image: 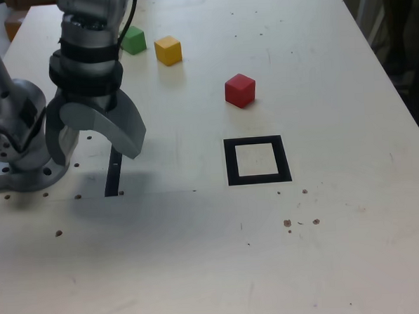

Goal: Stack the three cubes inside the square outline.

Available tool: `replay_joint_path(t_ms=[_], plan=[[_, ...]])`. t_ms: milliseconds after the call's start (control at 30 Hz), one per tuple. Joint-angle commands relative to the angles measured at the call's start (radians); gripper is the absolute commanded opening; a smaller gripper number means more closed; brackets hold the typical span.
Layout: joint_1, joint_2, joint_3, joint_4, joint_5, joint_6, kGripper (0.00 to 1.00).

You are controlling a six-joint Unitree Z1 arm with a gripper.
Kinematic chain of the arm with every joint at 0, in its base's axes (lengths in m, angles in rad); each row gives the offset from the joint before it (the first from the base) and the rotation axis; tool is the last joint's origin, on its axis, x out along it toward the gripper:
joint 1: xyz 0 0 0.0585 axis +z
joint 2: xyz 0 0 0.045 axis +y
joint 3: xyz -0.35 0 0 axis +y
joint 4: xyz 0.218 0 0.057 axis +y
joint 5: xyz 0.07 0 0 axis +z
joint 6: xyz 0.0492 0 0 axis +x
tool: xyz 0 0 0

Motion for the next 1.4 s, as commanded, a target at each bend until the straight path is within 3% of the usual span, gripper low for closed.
replay_joint_path(t_ms=[0,633,867,1067,1367], plan=[[0.001,-0.004,-0.003,0.004,-0.002,-0.002,0.99],[0.001,-0.011,-0.011,0.002,-0.013,-0.001,0.99],[0.009,-0.008,-0.098,0.046,0.022,0.007,0.99],[0.011,0.031,-0.200,0.083,0.030,0.011,0.99],[0.060,0.097,-0.397,0.190,0.140,0.027,0.99]])
